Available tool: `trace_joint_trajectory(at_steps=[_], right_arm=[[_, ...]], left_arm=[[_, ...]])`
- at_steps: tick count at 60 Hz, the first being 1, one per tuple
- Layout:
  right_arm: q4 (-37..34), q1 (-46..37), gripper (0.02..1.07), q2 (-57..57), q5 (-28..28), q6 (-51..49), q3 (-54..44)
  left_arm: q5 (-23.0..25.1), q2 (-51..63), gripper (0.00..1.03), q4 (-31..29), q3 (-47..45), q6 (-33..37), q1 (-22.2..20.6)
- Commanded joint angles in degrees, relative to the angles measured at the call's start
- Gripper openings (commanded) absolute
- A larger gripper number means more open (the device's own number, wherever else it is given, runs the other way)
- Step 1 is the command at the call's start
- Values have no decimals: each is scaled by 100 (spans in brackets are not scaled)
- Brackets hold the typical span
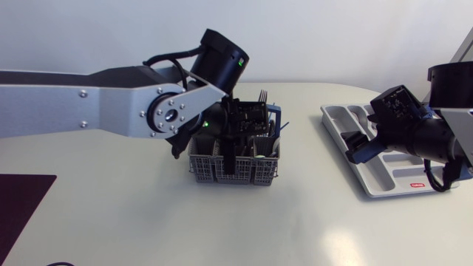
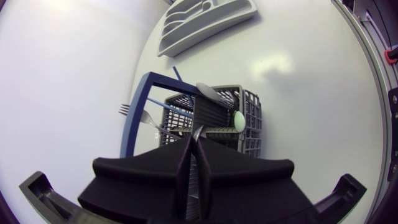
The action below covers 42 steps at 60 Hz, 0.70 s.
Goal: Sort the cutlery from the basket into the organizer compartments.
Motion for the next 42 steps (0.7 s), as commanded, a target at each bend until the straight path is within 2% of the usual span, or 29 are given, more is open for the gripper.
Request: trace_joint_trajectory(at_steps=[1, 8, 14, 22, 39, 42], right_arm=[[-71, 226, 92, -401, 56, 175, -264], [-53, 578, 92, -866, 47, 307, -519], [-27, 850, 92, -1209, 20, 491, -668], [35, 1140, 92, -1578, -59, 667, -826], [325, 1922, 91, -2044, 82, 1107, -1055], [465, 2010, 87, -2044, 117, 1124, -1099]], left_arm=[[-22, -283, 3, -52, -111, -258, 8], [-22, -468, 3, -219, 118, -838, 17], [-13, -556, 3, -421, 478, -1840, -36], [-22, -512, 3, -658, 874, -2728, -80], [-22, -178, 3, -825, 1357, -4099, -396], [-22, -152, 3, -781, 1366, -4222, -458]])
